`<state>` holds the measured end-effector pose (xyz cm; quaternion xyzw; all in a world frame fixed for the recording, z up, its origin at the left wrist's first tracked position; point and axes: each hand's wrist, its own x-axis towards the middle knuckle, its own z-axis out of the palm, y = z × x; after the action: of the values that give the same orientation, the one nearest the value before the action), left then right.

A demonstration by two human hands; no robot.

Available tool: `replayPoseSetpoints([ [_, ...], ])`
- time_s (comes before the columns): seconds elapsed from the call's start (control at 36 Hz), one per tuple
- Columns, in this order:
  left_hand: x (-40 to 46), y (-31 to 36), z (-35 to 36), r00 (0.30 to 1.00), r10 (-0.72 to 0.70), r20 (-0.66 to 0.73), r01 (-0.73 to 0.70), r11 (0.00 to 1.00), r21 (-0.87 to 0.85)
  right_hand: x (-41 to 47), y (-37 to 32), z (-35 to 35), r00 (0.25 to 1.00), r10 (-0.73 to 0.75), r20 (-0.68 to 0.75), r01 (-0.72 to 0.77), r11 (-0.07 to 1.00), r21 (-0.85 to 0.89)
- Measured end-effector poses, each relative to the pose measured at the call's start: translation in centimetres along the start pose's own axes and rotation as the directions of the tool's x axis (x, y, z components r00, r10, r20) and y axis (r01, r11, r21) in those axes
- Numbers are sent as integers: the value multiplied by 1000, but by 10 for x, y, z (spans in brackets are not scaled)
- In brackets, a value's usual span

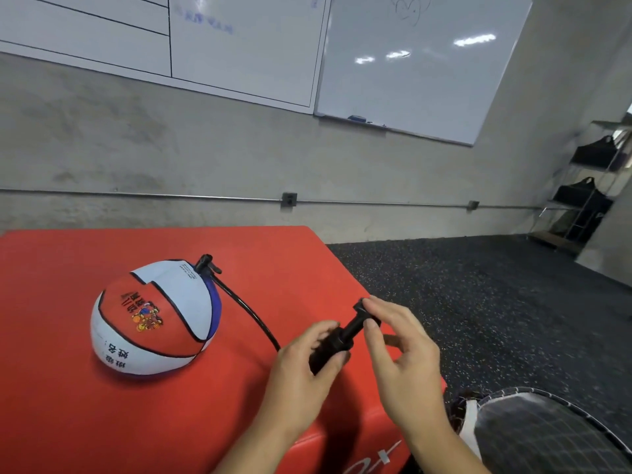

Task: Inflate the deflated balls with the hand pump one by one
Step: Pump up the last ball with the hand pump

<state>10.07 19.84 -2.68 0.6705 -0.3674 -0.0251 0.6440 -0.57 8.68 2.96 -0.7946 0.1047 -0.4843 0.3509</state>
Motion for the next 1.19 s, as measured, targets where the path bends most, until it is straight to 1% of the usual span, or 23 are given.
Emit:
replayPoseSetpoints([
  [0.22, -4, 5, 6, 1000, -2, 22, 2, 1000, 21, -17, 13, 0, 998, 45, 55, -45, 999, 0],
  [0.33, -6, 8, 7, 1000, -3, 1, 3, 998, 59, -12, 12, -11, 993, 24, 113, -17, 998, -59],
  [0.42, -7, 10, 8, 1000, 2, -17, -1, 997, 80, -8, 8, -17, 989, -2, 151, 11, 998, -65],
  [0.5, -7, 9, 8, 1000, 13, -14, -12, 997, 81, 2, 1, -24, 992, -39, 121, 46, 997, -54],
  [0.64, -7, 7, 6, 999, 37, -1, -37, 997, 66, 35, -13, -51, 998, -57, -11, 57, 998, 8],
  [0.75, -6, 7, 6, 999, 37, 2, -37, 998, 43, 52, -25, -70, 998, -36, -51, 36, 999, -7],
  [0.86, -6, 4, 5, 999, 33, -12, -33, 999, 15, 45, -29, -59, 994, -70, -82, 67, 997, -34],
  [1.19, 0, 1, -1, 1000, 1, -28, -2, 1000, -20, 15, -10, -15, 997, -82, 9, 82, 996, -28],
])
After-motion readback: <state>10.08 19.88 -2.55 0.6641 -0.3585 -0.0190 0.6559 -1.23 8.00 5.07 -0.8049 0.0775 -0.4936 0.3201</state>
